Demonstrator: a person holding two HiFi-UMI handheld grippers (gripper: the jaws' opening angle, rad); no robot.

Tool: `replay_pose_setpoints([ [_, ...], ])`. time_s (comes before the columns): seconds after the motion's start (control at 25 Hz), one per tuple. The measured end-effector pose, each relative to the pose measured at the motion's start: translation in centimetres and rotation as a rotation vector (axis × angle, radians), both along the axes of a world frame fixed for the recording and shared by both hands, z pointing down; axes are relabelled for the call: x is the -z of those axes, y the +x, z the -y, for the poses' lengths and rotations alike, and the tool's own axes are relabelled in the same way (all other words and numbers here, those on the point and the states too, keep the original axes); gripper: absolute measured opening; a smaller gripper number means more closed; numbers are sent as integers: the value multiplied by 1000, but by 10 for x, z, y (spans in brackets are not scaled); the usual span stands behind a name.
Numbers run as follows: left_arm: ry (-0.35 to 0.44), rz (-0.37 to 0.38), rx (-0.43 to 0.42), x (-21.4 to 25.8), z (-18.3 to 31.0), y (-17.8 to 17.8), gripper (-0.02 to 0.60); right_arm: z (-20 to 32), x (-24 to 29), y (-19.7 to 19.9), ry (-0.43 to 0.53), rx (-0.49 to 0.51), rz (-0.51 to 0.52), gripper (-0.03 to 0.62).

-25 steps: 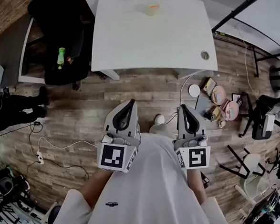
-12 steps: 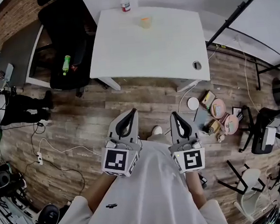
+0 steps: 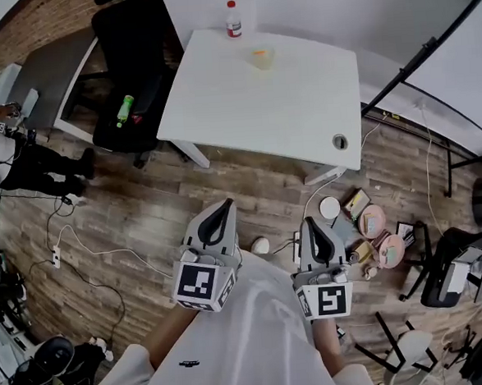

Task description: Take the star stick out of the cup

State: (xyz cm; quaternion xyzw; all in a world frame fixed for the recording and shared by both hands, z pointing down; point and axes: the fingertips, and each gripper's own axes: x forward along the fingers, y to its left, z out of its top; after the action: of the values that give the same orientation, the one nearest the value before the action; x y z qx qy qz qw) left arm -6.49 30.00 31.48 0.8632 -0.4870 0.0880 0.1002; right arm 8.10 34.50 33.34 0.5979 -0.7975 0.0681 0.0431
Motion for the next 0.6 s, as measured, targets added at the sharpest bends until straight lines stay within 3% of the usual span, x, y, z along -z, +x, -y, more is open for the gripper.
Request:
replay_pose_setpoints([
  [0.28,-39,31,3,-8,14,11,-9,29,-8,2,-19,64,29,3],
  [0.6,-58,35,-29,-18,85,18,-9,99,-2,-1,-11,73,6,3],
])
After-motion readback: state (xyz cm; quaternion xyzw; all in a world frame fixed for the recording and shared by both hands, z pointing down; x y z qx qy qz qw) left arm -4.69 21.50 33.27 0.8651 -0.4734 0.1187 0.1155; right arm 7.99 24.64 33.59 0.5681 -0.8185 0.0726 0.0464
